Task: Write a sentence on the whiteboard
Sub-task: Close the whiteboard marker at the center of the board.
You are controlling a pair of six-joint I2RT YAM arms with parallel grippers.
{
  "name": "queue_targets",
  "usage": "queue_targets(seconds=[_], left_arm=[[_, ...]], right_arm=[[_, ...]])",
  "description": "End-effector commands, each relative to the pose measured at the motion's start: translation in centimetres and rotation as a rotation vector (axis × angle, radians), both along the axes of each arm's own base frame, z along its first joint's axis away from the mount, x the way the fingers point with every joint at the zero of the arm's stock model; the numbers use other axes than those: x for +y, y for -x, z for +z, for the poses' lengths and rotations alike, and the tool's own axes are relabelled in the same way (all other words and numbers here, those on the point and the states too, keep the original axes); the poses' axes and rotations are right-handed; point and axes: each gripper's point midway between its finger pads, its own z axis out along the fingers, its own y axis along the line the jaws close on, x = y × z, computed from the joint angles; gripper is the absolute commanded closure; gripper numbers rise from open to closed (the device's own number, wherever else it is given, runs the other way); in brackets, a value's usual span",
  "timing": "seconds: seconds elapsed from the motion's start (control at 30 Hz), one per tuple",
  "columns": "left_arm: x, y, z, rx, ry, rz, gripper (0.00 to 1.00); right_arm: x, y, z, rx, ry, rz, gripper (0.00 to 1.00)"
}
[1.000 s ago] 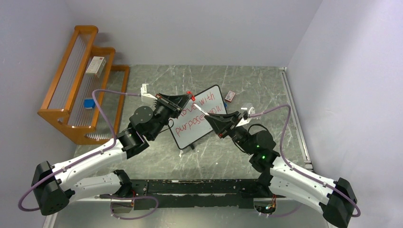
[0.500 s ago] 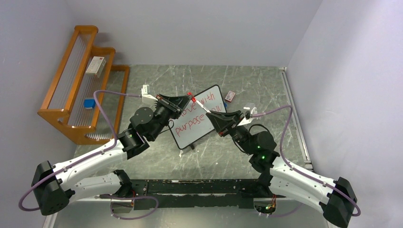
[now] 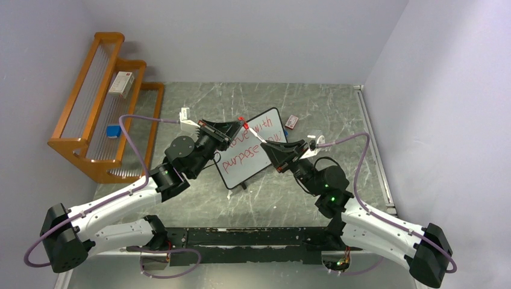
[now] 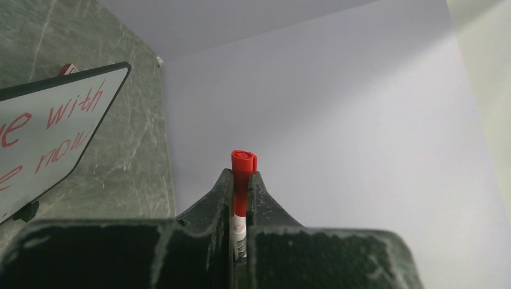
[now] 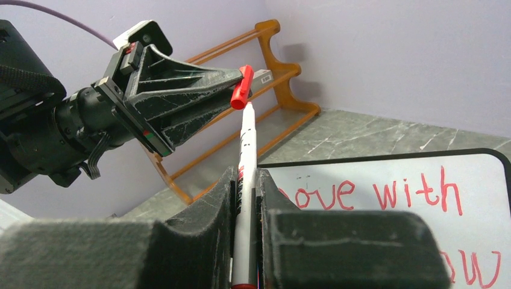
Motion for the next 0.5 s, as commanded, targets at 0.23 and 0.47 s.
queue_targets(seconds=[0.23, 0.47], left_arm=[[0.98, -0.72, 0.99, -0.027, 0.019, 0.058, 0.95], [0.87, -0.66, 0.98, -0.03, 0.017, 0.051, 0.95]], right_arm=[[-0.24, 0.45, 1.55, -0.028, -0.044, 0.006, 1.0], [-0.01, 0.65, 1.78, -0.034, -0.047, 0.022, 1.0]])
